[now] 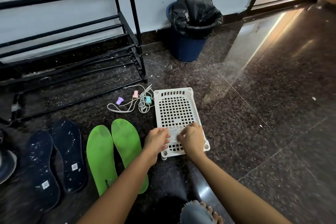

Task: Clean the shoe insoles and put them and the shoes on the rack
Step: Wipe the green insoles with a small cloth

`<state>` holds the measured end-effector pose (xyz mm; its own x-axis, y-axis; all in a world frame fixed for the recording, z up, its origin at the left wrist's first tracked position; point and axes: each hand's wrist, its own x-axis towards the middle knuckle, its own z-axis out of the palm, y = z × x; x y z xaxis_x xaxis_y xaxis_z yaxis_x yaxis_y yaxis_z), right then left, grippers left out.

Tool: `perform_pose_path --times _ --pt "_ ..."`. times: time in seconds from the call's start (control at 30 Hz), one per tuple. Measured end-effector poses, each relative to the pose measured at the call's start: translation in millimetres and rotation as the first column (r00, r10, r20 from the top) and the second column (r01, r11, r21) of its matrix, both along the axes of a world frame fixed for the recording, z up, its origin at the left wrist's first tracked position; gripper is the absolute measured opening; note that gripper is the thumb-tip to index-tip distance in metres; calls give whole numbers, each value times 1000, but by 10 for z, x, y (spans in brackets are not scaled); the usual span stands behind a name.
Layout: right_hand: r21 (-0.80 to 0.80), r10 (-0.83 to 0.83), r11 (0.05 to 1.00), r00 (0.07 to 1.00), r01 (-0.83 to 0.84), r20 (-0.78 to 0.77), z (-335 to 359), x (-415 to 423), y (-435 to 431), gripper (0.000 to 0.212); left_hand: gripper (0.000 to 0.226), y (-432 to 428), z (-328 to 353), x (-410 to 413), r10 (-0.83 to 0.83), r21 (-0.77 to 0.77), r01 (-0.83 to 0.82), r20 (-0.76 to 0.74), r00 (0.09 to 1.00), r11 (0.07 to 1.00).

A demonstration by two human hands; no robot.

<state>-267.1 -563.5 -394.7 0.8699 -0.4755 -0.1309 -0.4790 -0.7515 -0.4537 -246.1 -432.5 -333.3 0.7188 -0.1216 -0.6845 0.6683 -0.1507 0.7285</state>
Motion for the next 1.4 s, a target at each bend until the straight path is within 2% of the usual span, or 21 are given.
perform_pose_path --times 0.2,0.3,0.43,0.6,0.7,0.8,0.87,0.93,1.0,1.17,1.27,1.33,1.4 --pt "329 -159 939 974 98 162 32 -141 -14 13 9 92 41 -47 11 6 -11 28 1000 1000" --pt "376 -146 925 968 61 203 39 -196 -3 11 10 139 39 -78 22 7 -22 39 999 1000" --pt "361 -106 932 970 20 220 92 -218 11 8 9 176 40 -151 33 -4 -33 40 999 999" --pt "393 -79 920 979 -1 188 168 -191 6 24 8 227 57 -237 42 -5 -42 33 999 999" --pt "487 -198 870 960 78 200 208 -163 3 19 9 257 69 -262 55 -4 -55 36 998 998" --pt "617 -338 767 929 179 151 234 -135 -20 12 10 292 68 -277 55 7 -56 41 998 998" --pt "655 -340 734 932 182 123 216 -125 -36 16 11 304 63 -285 53 13 -54 39 998 998" --pt "582 -237 803 964 127 117 197 -126 -37 19 11 307 52 -294 50 16 -51 37 998 999" --pt "444 -87 895 990 29 110 187 -126 -27 20 12 310 40 -305 49 15 -49 35 998 999" --pt "183 182 963 979 -195 88 216 -72 -13 24 12 317 22 -300 41 19 -42 27 999 999" --pt "9 288 957 953 -290 90 244 -32 -1 19 12 311 26 -289 43 15 -43 28 999 999" --pt "-113 389 918 919 -381 62 260 0 8 14 12 302 31 -289 43 13 -43 26 999 999" --pt "-166 479 862 877 -478 -38 292 27 17 24 11 290 32 -289 42 12 -42 22 999 999"
